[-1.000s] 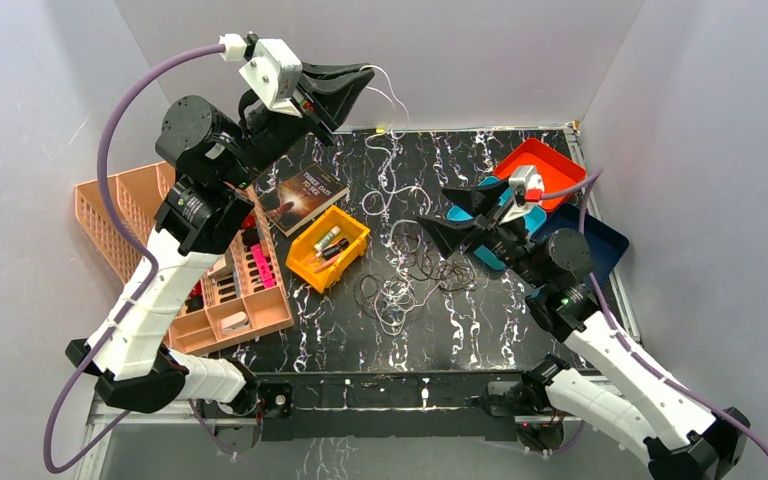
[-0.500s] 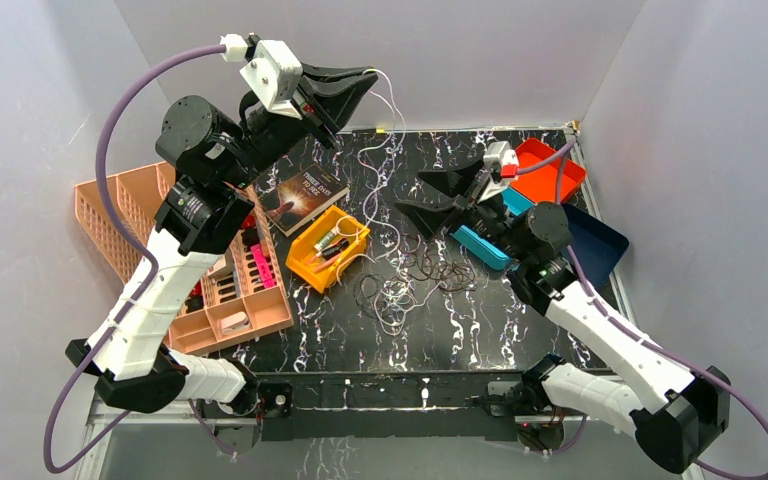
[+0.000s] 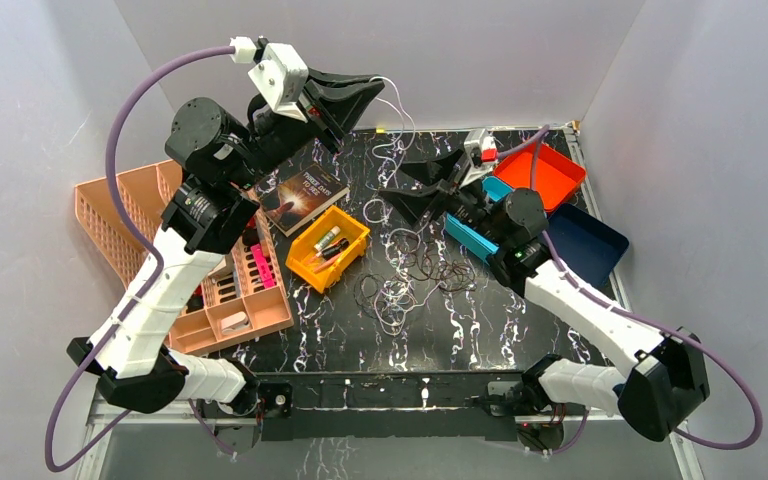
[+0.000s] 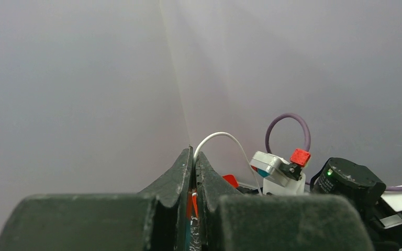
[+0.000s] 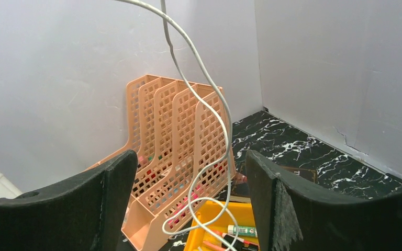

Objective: Untangle the cables

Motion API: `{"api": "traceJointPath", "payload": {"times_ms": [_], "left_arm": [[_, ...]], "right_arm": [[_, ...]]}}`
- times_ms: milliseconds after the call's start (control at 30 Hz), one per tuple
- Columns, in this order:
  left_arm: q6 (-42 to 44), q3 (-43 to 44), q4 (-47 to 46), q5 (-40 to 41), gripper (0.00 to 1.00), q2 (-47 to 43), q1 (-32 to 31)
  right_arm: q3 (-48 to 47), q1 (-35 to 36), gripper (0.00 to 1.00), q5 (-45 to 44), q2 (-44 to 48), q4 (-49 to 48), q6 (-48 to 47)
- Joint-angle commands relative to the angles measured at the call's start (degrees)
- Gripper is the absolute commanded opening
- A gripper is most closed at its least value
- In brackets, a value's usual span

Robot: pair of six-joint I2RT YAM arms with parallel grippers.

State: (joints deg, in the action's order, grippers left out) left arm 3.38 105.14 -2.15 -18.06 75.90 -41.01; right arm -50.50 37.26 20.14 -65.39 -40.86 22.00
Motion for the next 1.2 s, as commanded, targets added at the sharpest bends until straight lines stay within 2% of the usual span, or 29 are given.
{"api": "traceJointPath", "payload": {"times_ms": [0,467,767,933,1067,1167], "left_arm": [[-1.1,0.0,-3.2,-1.2,0.0,-2.3,-0.2],[-1.1,0.5,-2.8,-1.4,0.0,-1.6,-0.2],[-1.4,-0.2,-2.9,-1.2,0.0,-2.5,-0.2],[-1.4,-1.0,-3.3,-0.8,0.0,-3.1,-0.1],[-1.0,-2.1,-3.4,0.0,0.0,-3.8,-0.1],[-0.7,-3.7,-2.9,1.5,0.0,-4.6,-0.2]], "right_arm": [[-3.2,0.2,0.83,0.7,-1.3,-6.9,1.0],[-4.3,0.3,0.76,-0.1,-5.8,-9.7,0.4],[-4.0,0.2,0.38,1.3,-6.8,-11.9,2.2],[-4.0,0.2,0.11,1.3,-6.7,-11.8,2.3],[-3.3,0.2,0.0,0.5,-5.7,-10.9,1.9],[-2.8,0.3,0.0,-0.7,-3.8,-7.0,0.7]]}}
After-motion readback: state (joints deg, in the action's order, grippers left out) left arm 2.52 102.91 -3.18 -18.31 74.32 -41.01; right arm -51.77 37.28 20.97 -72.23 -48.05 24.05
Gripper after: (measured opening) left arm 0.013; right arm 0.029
